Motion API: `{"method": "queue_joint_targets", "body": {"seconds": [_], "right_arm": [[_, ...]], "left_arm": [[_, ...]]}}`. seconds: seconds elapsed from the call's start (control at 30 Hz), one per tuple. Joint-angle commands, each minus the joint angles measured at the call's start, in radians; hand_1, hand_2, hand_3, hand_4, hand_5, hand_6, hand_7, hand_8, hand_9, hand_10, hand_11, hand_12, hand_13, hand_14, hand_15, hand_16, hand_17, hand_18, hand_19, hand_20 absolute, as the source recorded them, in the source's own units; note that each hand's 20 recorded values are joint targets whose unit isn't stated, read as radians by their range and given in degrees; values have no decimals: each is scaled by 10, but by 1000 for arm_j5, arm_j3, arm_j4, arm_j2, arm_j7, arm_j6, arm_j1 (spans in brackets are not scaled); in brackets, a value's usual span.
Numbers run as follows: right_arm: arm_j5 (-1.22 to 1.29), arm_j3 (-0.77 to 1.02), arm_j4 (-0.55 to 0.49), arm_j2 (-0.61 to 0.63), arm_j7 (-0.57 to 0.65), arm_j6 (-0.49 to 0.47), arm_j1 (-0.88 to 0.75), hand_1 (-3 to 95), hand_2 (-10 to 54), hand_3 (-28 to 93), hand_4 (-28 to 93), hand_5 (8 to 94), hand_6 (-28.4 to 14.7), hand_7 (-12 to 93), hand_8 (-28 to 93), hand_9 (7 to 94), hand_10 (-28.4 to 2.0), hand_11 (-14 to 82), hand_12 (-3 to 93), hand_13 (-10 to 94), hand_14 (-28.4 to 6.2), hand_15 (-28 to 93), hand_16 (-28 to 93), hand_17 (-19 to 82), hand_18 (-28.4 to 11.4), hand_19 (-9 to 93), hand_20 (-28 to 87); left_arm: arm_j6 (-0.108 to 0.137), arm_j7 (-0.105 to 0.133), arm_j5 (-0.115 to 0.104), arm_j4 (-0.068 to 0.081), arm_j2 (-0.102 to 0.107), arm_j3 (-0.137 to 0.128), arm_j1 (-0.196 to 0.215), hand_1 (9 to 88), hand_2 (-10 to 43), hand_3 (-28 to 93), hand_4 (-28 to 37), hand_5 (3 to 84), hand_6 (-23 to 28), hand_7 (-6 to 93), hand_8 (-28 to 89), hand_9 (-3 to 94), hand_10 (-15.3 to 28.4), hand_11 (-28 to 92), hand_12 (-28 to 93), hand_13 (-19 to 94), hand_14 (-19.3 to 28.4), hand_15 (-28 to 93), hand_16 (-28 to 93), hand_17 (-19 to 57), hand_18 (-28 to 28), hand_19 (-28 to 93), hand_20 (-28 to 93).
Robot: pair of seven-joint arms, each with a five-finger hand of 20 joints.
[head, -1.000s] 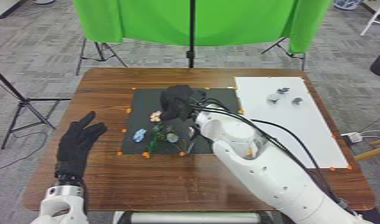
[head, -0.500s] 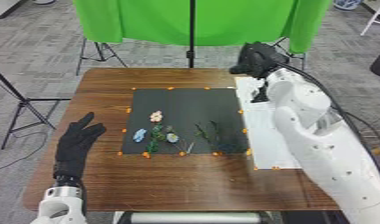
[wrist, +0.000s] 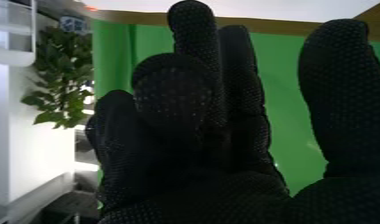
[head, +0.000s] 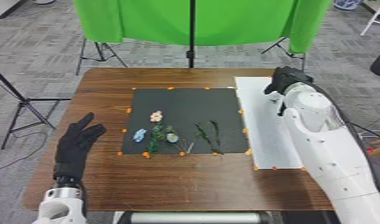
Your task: Arrange flowers
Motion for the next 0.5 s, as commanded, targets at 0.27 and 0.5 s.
{"method": "queue_joint_targets", "body": {"seconds": [0.27,0.5], "right_arm": [[151,111,-118,89,48,132,-107,355,-92,606,-137,651,30,158,-82,773,-137,239,248,860,-46,591,332,585,-125,932,549],[141,68,-92,79,2,143,-86,341,-95,609,-138,642,29,150,-82,773,-133,230,238,863,-45,589,326,587,-125,932,545]], "left_arm": [[-3,0,4,-1,-8,-1,15,173,25,647,-283,430,36,90,-41,468,137,209,170,379,163,205,69,54,142,101,258],[-6,1,5,0,-9,0,13,173,24,649,-283,430,36,92,-41,468,137,208,170,379,164,204,69,53,142,102,259]]}}
